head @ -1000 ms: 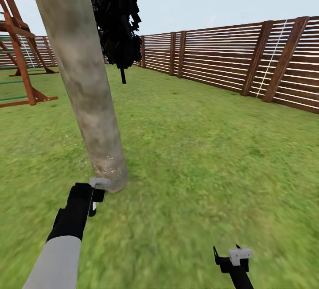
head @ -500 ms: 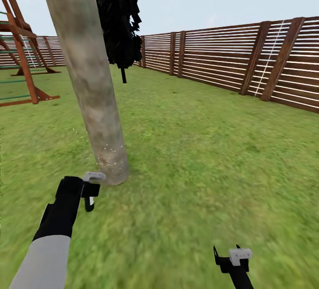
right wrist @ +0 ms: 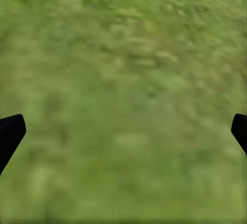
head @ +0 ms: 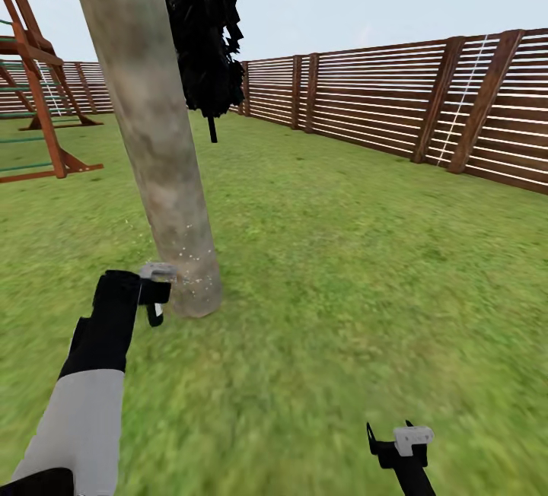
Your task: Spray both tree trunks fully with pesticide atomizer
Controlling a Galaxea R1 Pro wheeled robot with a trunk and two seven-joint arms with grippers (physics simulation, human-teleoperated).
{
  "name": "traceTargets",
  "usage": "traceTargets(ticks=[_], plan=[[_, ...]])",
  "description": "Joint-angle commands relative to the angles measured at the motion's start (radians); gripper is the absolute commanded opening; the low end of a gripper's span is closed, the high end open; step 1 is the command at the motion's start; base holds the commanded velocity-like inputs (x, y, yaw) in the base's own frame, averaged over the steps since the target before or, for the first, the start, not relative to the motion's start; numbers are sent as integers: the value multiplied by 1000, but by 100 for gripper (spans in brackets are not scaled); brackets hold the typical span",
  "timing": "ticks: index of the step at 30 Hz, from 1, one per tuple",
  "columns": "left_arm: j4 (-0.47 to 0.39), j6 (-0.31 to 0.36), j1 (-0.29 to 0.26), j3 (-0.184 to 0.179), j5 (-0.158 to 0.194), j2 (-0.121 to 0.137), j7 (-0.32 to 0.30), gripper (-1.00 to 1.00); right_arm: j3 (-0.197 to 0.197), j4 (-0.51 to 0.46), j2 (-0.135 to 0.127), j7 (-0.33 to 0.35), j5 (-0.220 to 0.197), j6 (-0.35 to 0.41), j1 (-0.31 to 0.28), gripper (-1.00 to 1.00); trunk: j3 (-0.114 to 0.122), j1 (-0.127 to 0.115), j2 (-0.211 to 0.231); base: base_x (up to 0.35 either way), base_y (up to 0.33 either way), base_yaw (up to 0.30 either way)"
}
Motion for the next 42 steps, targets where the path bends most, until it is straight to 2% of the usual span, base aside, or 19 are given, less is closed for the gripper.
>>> traceTargets(ticks=[1, 4, 7, 9, 13, 15, 17, 20, 22, 23, 26, 27, 28, 34, 36, 37, 38, 40, 42], plan=[[0, -1, -2, -1, -2, -14, 0, -100, 0, 0, 0, 0, 0, 0, 0, 100, 0, 0, 0, 0, 0, 0], [0, 3, -19, -4, -6, -80, 0, -100, 0, 0, 0, 0, 0, 0, 0, 100, 0, 0, 0, 0, 0, 0], [5, 5, -43, -33, -6, -88, 0, -100, 0, 0, 0, 0, 0, 0, 0, 100, 0, 0, 0, 0, 0, 0], [12, 6, -53, -30, -8, -71, 0, -100, 0, 0, 0, 0, 0, 0, 0, 100, 0, 0, 0, 0, 0, 0], [26, 7, -62, -13, -9, 28, 1, -100, 0, 0, 0, 0, 0, 0, 0, 100, 0, 0, 0, 0, 0, 0], [37, 8, -61, -12, -9, 40, 1, -100, 0, 0, 0, 0, 0, 0, 0, 100, 0, 0, 0, 0, 0, 0], [39, 8, -61, -21, -8, 22, 1, -100, 0, 0, 0, 0, 0, 0, 0, 100, 0, 0, 0, 0, 0, 0], [40, 9, -73, -31, -12, -60, 1, -100, 0, 0, 0, 0, 0, 0, 0, 100, 0, 0, 0, 0, 0, 0], [41, 9, -82, -26, -13, -63, 1, -100, 0, 0, 0, 0, 0, 0, 0, 100, 0, 0, 0, 0, 0, 0], [41, 9, -81, -21, -13, -45, 1, -100, 0, 0, 0, 0, 0, 0, 0, 100, 0, 0, 0, 0, 0, 0], [79, 9, -75, -9, -12, 46, 1, -100, 1, 0, 0, 1, 0, 0, 0, 100, 0, 0, 0, 0, 0, 0], [103, 8, -74, -12, -12, 67, 1, -100, 1, -1, 0, 3, 0, 0, 0, 100, 0, 0, 0, 0, 0, 0], [107, 8, -73, -17, -13, 70, 1, -100, 1, -3, 0, 2, -1, 0, 0, 100, 0, 0, 0, 0, 0, 0], [117, 9, -84, -13, -11, 50, 1, -100, 2, -3, 3, 5, 1, 0, 0, 100, 0, 0, 0, 0, 0, 0], [120, 8, -84, -15, -11, -3, 2, -100, 2, -1, 2, 5, 2, 0, 0, 100, 0, 0, 0, 0, 0, 0], [121, 7, -85, -17, -12, -47, 4, -100, 2, 0, 2, 5, 2, 0, 0, 100, 0, 0, 0, 0, 0, 0], [121, 8, -86, -18, -13, -58, 4, -100, 2, 0, 2, 5, 2, 0, 0, 100, 0, 0, 0, 0, 0, 0], [117, 8, -86, -18, -13, -61, 4, -100, 2, 0, 2, 5, 3, 0, 0, 100, 0, 0, 0, 0, 0, 0], [108, 9, -83, -10, -14, -33, 4, -100, 2, 0, 2, 5, 3, 0, 0, 100, 0, 0, 0, 0, 0, 0]])
